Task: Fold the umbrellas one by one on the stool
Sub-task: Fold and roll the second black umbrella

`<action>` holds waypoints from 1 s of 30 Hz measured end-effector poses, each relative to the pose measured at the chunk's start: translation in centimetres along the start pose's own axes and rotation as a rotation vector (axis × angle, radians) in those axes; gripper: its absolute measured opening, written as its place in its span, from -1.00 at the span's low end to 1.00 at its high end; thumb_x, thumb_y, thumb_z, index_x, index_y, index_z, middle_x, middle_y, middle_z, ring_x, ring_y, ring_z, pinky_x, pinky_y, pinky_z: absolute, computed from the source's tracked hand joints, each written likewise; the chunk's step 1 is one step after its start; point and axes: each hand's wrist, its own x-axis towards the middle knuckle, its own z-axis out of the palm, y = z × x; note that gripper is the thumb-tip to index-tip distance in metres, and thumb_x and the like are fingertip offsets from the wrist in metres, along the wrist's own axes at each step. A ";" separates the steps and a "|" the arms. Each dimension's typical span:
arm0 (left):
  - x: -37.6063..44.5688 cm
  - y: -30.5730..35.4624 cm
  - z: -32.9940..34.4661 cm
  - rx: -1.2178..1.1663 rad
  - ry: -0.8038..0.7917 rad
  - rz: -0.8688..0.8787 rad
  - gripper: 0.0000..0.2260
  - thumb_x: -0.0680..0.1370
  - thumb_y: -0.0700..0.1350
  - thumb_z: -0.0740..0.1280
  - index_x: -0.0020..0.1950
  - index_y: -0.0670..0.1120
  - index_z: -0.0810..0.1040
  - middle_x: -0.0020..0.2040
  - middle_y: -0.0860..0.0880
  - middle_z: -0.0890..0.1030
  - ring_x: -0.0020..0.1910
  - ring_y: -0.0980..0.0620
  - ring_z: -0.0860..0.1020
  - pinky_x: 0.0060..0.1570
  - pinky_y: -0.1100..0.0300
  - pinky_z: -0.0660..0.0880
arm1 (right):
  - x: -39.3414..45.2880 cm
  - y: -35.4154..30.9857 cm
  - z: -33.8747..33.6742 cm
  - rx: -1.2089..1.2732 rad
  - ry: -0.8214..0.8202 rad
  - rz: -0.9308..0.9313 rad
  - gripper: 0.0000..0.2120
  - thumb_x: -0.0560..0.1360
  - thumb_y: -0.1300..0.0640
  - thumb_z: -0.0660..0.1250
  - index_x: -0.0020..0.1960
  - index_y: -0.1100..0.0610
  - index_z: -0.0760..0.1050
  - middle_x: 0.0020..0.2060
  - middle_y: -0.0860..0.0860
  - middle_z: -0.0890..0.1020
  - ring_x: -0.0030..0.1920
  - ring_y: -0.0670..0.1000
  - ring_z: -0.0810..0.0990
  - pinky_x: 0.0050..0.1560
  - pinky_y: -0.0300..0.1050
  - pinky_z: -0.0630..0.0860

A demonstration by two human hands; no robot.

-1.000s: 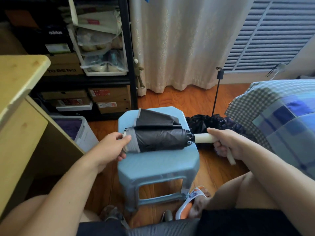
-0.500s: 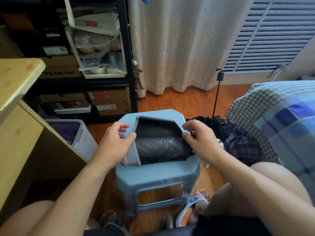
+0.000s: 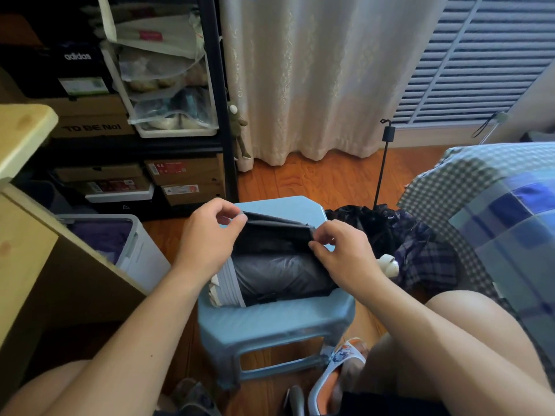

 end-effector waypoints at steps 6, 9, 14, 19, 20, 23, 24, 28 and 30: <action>0.2 0.4 -0.3 -0.019 -0.008 -0.026 -0.86 0.66 0.00 0.33 -0.01 -0.03 0.60 -0.07 0.12 0.59 -0.07 0.20 0.52 -0.20 0.32 0.37 | 0.4 0.4 0.2 0.127 0.001 0.131 -0.81 0.53 0.13 0.41 -0.18 -0.04 0.46 -0.27 -0.10 0.62 -0.19 -0.01 0.61 -0.11 -0.02 0.55; 0.5 0.2 0.0 0.010 -0.020 -0.022 -0.84 0.67 0.01 0.30 0.00 -0.05 0.58 -0.05 0.09 0.58 -0.07 0.19 0.50 -0.21 0.35 0.34 | 0.3 0.2 0.3 0.124 -0.015 0.142 -0.82 0.55 0.11 0.38 -0.16 -0.02 0.41 -0.32 -0.06 0.61 -0.24 0.05 0.60 -0.16 -0.01 0.52; 0.5 -0.1 0.5 0.063 0.002 0.020 -0.84 0.68 0.00 0.27 -0.03 -0.04 0.53 -0.01 0.05 0.53 -0.06 0.14 0.48 -0.19 0.36 0.32 | 0.2 0.0 0.1 0.070 -0.014 0.172 -0.84 0.57 0.12 0.41 -0.11 -0.02 0.44 -0.25 -0.06 0.62 -0.19 -0.02 0.56 -0.20 -0.15 0.45; 0.1 -0.1 0.7 0.032 0.008 0.003 -0.85 0.69 0.01 0.26 -0.01 -0.02 0.51 -0.10 0.06 0.56 -0.10 0.09 0.52 -0.24 0.27 0.35 | 0.4 0.3 -0.1 0.288 0.008 0.256 -0.76 0.49 0.22 0.52 -0.09 -0.05 0.50 -0.28 -0.09 0.60 -0.32 -0.19 0.50 -0.26 -0.25 0.42; 0.2 -0.2 0.7 0.034 0.018 0.011 -0.84 0.68 0.01 0.26 -0.02 -0.02 0.51 -0.08 0.04 0.57 -0.06 0.05 0.53 -0.20 0.23 0.37 | 0.5 0.4 -0.1 0.315 0.009 0.267 -0.76 0.47 0.22 0.53 -0.09 -0.03 0.51 -0.29 -0.09 0.58 -0.33 -0.20 0.49 -0.25 -0.25 0.43; 0.5 -0.3 0.8 0.024 0.036 0.029 -0.83 0.68 0.01 0.27 -0.04 -0.03 0.53 -0.09 0.06 0.57 -0.06 0.05 0.52 -0.18 0.21 0.39 | 0.8 0.5 0.0 0.352 0.005 0.288 -0.78 0.44 0.21 0.56 -0.10 0.01 0.53 -0.29 -0.09 0.58 -0.30 -0.13 0.52 -0.17 -0.17 0.46; 0.5 -0.2 0.8 0.016 0.031 0.025 -0.83 0.68 0.01 0.27 -0.04 -0.03 0.53 -0.10 0.07 0.56 -0.08 0.08 0.52 -0.20 0.25 0.38 | 0.8 0.5 0.0 0.353 -0.001 0.295 -0.79 0.44 0.20 0.57 -0.10 0.03 0.54 -0.29 -0.09 0.59 -0.29 -0.12 0.52 -0.16 -0.15 0.47; 0.6 -0.3 1.0 0.029 0.067 0.037 -0.84 0.67 0.00 0.29 -0.07 -0.01 0.53 0.01 0.01 0.51 -0.03 0.05 0.50 -0.07 0.21 0.40 | 0.7 0.7 0.0 0.380 -0.028 0.295 -0.78 0.46 0.17 0.55 -0.20 0.01 0.51 -0.37 -0.14 0.53 -0.33 -0.11 0.45 -0.18 -0.12 0.43; 0.7 -0.3 0.9 0.022 0.067 0.018 -0.84 0.67 0.01 0.28 -0.06 -0.01 0.53 -0.01 0.01 0.53 -0.08 0.09 0.51 -0.16 0.25 0.39 | 0.6 0.6 0.0 0.410 -0.020 0.271 -0.74 0.48 0.16 0.52 -0.24 -0.02 0.47 -0.39 -0.16 0.51 -0.33 -0.10 0.43 -0.21 -0.13 0.42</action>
